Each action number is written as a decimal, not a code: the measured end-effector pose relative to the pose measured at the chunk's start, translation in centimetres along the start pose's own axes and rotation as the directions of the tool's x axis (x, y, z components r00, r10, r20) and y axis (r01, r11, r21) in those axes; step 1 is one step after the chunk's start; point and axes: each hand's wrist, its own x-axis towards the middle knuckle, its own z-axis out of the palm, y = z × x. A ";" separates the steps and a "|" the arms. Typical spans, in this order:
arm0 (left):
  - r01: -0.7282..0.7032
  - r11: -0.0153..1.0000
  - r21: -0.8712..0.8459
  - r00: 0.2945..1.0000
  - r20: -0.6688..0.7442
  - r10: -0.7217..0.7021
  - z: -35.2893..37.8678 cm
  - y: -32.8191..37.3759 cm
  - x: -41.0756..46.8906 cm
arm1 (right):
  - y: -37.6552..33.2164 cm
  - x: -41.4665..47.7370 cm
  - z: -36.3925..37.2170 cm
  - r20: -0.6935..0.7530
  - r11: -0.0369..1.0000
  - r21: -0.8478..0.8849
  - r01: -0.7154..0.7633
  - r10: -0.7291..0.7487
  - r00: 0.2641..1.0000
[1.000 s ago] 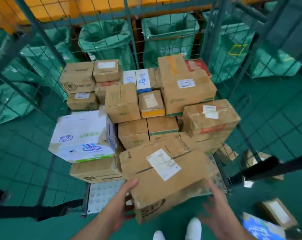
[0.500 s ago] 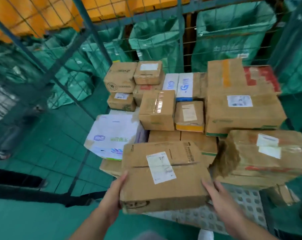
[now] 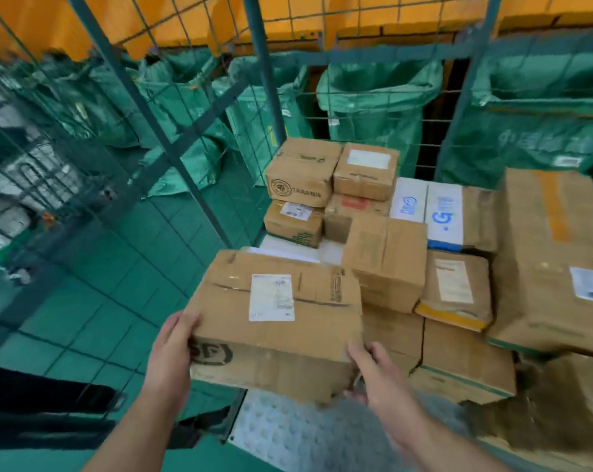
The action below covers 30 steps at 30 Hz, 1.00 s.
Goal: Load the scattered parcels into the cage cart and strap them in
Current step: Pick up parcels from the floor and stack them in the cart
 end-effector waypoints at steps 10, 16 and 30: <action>0.036 0.982 0.186 0.998 0.037 -0.044 1.2 3.2 11.7 | -11.2 12.0 8.4 -0.163 0.962 -0.084 0.259 -0.270 0.949; 0.412 0.909 0.059 0.890 0.189 -0.416 3.9 0.4 12.9 | -21.7 20.5 11.4 -0.095 0.782 -0.342 0.522 -0.581 0.808; 0.451 0.892 0.021 0.867 0.226 -0.444 11.9 3.6 20.9 | -12.5 21.2 17.5 -0.172 0.965 0.004 0.263 -0.258 0.951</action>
